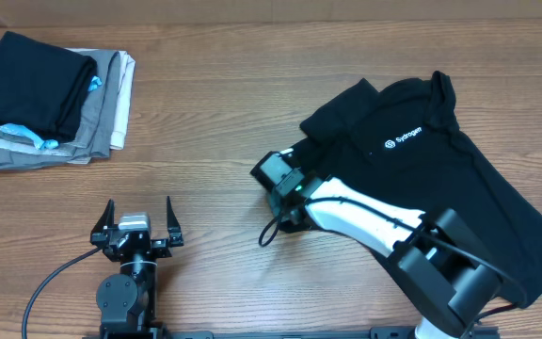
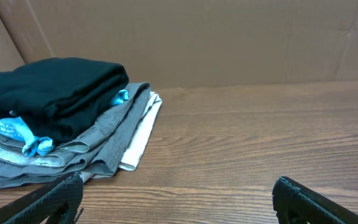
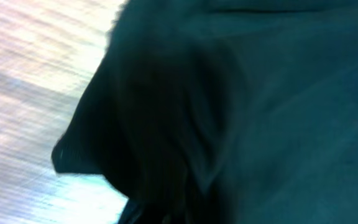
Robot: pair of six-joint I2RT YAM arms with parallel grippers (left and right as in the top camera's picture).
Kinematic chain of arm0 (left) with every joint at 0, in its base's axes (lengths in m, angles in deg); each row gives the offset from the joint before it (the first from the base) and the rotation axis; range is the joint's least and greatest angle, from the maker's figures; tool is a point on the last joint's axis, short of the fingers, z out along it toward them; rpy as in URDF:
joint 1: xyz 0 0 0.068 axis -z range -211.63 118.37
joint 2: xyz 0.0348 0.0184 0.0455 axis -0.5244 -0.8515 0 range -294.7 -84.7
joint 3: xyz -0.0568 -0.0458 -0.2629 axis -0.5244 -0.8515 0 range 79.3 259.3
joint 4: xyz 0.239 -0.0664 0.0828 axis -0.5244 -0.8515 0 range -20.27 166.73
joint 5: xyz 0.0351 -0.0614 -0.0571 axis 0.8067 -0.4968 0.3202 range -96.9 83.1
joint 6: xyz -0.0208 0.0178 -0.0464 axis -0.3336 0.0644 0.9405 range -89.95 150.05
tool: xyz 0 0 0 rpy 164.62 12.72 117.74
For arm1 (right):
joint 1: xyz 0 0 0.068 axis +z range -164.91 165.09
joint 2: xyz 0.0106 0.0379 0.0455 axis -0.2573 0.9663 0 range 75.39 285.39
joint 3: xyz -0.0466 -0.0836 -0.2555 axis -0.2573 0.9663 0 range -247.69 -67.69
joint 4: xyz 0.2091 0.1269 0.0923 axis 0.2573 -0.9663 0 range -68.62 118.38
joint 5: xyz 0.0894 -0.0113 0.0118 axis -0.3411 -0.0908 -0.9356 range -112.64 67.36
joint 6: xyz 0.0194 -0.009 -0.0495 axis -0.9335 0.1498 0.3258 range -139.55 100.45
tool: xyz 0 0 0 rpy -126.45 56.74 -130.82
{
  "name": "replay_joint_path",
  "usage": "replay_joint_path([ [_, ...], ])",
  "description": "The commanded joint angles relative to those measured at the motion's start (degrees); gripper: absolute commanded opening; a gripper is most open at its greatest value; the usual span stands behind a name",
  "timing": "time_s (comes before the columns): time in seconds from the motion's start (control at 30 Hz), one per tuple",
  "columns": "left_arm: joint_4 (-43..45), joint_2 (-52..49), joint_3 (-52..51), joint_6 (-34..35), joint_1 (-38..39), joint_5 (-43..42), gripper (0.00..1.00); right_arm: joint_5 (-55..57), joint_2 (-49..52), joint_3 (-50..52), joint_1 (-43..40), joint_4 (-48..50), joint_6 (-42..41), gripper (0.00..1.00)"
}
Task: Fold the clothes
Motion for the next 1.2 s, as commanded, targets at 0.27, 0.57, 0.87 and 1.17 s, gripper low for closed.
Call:
replay_joint_path([
  [0.27,0.1,0.6,-0.2,-0.9,-0.4,0.7,1.00,-20.1,-2.4,-1.2,-12.8,3.0,5.1,0.04],
  [0.57,0.1,0.6,-0.2,-0.9,-0.4,0.7,1.00,-53.4,-2.4,-1.4,-17.4,4.5,12.5,0.04],
  [0.87,0.1,0.6,-0.2,-0.9,-0.4,0.7,1.00,-58.1,-2.4,-1.3,-21.6,2.4,21.7,0.04],
  [1.17,0.1,0.6,-0.2,-0.9,-0.4,0.7,1.00,-41.9,-2.1,0.5,-22.7,2.5,21.7,0.08],
])
